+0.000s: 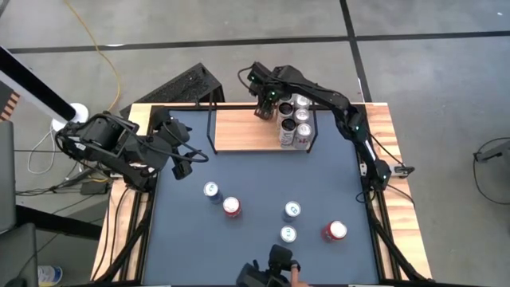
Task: Place canned beverage on shelf
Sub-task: Put the top red soda can on the shelf
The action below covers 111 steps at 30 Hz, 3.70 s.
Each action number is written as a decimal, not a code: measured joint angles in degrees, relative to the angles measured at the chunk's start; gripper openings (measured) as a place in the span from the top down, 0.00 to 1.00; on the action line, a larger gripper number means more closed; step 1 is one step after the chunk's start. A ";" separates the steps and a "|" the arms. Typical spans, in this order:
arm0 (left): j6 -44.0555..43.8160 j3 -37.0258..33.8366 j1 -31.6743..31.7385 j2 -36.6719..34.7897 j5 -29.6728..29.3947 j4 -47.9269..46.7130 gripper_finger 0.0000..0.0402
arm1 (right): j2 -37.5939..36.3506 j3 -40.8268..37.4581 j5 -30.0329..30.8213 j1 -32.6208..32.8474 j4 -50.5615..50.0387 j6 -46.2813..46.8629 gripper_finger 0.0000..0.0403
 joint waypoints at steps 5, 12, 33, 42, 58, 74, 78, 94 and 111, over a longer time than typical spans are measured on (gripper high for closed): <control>0.20 0.00 0.00 0.01 -0.17 0.00 0.23 | 0.31 0.01 0.38 0.62 1.00 -0.95 0.43; 0.20 0.00 0.00 0.01 -0.17 0.00 0.23 | 0.05 0.16 1.35 0.52 -0.65 -1.10 0.40; 0.22 0.00 0.00 0.01 0.20 0.00 0.23 | 0.08 -0.06 4.54 1.44 -0.71 -4.41 0.26; 0.24 0.00 -0.02 0.01 0.20 0.00 0.23 | -0.61 -0.17 4.13 1.65 -1.69 -4.26 0.26; 0.62 0.00 -0.02 0.01 0.76 -0.20 0.23 | -0.73 -0.17 2.97 2.10 -0.05 -6.09 0.26; 8.16 -1.47 1.78 1.26 -1.45 3.33 0.23 | -0.84 -0.10 4.49 2.58 1.28 -6.53 0.26; 8.34 -10.04 4.28 -2.04 -3.85 8.81 0.23 | -0.87 -0.06 4.49 2.64 0.84 -6.48 0.26; 15.26 -50.09 18.98 -18.00 7.35 57.62 0.23 | -1.00 0.01 2.59 1.71 -2.29 -6.11 0.26; 19.62 -50.88 36.65 -3.15 25.69 87.19 0.23 | -1.00 0.01 1.05 1.94 -1.89 -3.94 0.26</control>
